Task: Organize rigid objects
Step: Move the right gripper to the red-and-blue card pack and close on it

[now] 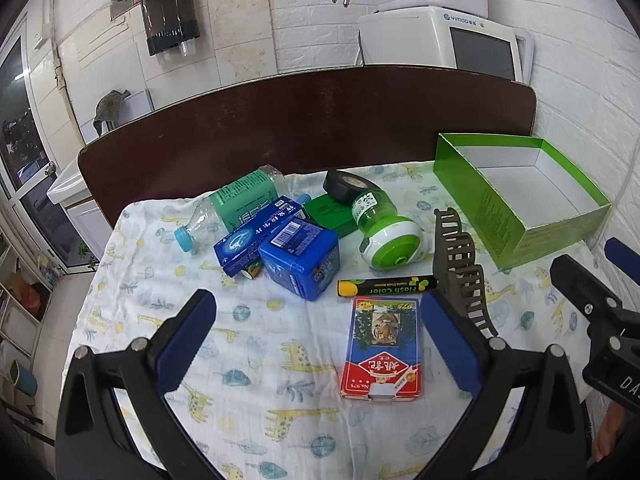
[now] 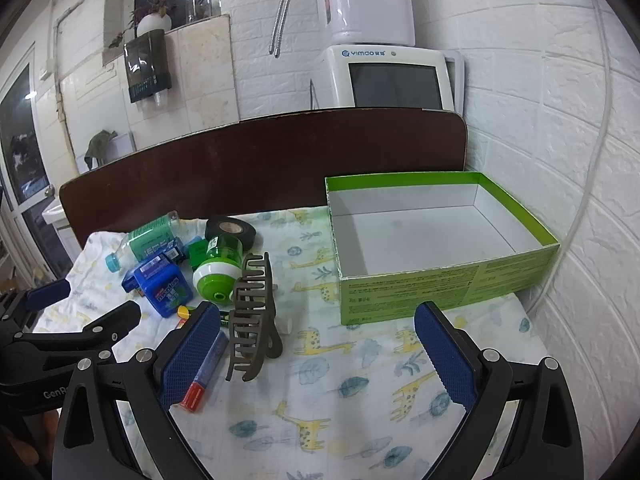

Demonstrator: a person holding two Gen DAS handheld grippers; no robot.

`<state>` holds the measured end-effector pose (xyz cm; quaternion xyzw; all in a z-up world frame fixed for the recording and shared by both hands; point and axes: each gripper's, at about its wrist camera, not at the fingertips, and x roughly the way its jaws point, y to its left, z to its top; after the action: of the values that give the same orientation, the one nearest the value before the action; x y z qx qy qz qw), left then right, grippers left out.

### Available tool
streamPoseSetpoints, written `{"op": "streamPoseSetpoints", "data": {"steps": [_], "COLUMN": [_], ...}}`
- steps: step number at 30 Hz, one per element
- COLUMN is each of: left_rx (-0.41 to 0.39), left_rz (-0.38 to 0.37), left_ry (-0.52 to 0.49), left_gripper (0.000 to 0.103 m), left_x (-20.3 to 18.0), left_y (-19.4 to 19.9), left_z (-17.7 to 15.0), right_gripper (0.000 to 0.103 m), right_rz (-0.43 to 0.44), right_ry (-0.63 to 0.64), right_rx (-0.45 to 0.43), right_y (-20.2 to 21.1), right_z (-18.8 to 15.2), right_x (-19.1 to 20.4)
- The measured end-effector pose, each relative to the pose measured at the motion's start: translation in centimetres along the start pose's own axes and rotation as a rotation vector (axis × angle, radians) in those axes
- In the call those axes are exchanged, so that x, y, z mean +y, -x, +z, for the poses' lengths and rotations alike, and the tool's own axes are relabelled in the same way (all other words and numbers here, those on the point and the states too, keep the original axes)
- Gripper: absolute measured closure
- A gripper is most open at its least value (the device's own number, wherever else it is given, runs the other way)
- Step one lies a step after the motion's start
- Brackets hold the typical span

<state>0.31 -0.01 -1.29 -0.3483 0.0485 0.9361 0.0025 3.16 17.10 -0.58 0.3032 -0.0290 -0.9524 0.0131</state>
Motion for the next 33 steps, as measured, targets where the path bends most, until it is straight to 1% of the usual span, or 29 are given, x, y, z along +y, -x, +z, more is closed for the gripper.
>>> {"op": "streamPoseSetpoints", "data": {"steps": [3,6,8,12,14,19,21,23,25,28,32,33], "left_rx": [0.003,0.008,0.01,0.013,0.016,0.022,0.02,0.018,0.021,0.033,0.058,0.064], "left_rz": [-0.009,-0.01,-0.013,-0.015,-0.017,-0.019,-0.019,-0.021,-0.026,-0.042,-0.082,-0.088], "left_ry": [0.005,0.005,0.006,0.006,0.007,0.005,0.006,0.01,0.017,0.031,0.046,0.05], "left_gripper": [0.001,0.001,0.001,0.001,0.001,0.001,0.002,0.002,0.003,0.007,0.019,0.02], "left_x": [0.1,0.2,0.2,0.3,0.4,0.5,0.6,0.8,1.1,1.6,2.0,2.0], "left_y": [-0.1,-0.2,-0.2,-0.3,-0.3,-0.3,-0.2,-0.2,-0.3,-0.5,-0.9,-1.0], "left_z": [-0.2,-0.3,-0.3,-0.4,-0.5,-0.7,-0.7,-0.8,-0.9,-1.2,-1.6,-1.6], "right_gripper": [0.005,0.007,0.011,0.014,0.019,0.021,0.025,0.036,0.041,0.047,0.061,0.061], "right_rz": [-0.002,0.0,0.004,0.013,0.018,0.033,0.04,0.059,0.084,0.108,0.17,0.19], "right_ry": [0.007,0.008,0.007,0.009,0.013,0.018,0.02,0.016,0.007,-0.006,-0.029,-0.035], "right_rx": [-0.002,-0.003,0.003,0.015,0.019,0.028,0.03,0.043,0.063,0.085,0.133,0.145], "right_y": [0.0,0.1,0.1,-0.1,-0.1,-0.1,-0.1,-0.2,-0.5,-0.8,-1.5,-1.7], "right_z": [-0.2,-0.3,-0.4,-0.5,-0.5,-0.5,-0.5,-0.5,-0.5,-0.8,-1.3,-1.4], "right_x": [0.2,0.3,0.3,0.5,0.6,1.0,1.1,1.2,1.2,1.2,1.4,1.5]}}
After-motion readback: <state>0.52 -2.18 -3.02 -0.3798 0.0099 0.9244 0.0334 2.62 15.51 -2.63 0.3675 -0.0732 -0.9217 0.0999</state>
